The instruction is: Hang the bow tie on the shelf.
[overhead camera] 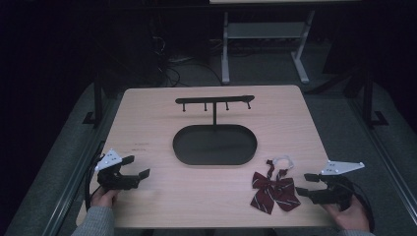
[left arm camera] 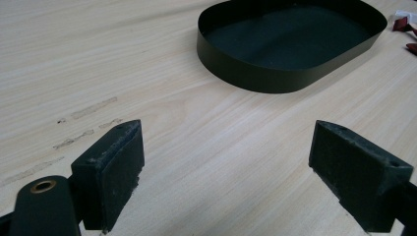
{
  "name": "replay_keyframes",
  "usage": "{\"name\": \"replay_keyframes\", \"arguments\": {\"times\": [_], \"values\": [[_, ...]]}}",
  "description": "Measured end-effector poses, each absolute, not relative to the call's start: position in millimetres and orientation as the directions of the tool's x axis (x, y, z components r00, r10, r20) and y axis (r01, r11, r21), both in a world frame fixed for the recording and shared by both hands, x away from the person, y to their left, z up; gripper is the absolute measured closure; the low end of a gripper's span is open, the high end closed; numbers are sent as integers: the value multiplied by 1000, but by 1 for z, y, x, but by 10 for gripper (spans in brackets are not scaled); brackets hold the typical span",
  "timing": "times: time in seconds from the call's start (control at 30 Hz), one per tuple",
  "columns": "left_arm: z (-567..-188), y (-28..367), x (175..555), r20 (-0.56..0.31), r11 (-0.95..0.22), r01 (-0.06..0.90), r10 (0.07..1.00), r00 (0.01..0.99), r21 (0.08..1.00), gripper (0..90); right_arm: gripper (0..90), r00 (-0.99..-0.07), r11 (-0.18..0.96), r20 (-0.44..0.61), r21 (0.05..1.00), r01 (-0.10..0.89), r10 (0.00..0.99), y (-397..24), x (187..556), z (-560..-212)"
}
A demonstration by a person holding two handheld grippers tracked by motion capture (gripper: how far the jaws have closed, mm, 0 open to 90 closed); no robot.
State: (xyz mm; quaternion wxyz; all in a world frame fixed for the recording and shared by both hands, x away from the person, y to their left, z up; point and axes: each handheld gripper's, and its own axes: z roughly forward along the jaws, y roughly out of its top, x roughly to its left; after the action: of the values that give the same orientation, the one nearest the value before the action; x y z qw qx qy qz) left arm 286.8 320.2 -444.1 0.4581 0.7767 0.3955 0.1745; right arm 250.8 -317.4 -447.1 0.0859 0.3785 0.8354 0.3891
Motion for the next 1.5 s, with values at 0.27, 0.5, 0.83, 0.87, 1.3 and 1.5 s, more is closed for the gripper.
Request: {"name": "replay_keyframes", "arguments": {"times": [0.27,0.5,0.83,0.87,1.3,1.5], "values": [[-445,320,287,-86,-269,447,772,629,853,130,314,-698,398,155,727,560,699,-314,256,-440],[-445,320,288,-90,-269,454,774,626,850,130,317,-706,411,143,726,551,693,-309,262,-430],[-445,321,288,-90,-267,455,777,623,850,130,327,-717,446,120,710,545,686,-299,280,-414],[-445,321,288,-92,-264,454,776,624,851,130,330,-721,455,116,704,545,684,-296,283,-411],[-444,321,287,-96,-255,449,776,623,856,130,362,-728,497,121,655,570,675,-283,314,-407],[-444,321,287,-93,-259,450,777,623,855,130,385,-719,501,119,640,582,684,-281,330,-411]]}}
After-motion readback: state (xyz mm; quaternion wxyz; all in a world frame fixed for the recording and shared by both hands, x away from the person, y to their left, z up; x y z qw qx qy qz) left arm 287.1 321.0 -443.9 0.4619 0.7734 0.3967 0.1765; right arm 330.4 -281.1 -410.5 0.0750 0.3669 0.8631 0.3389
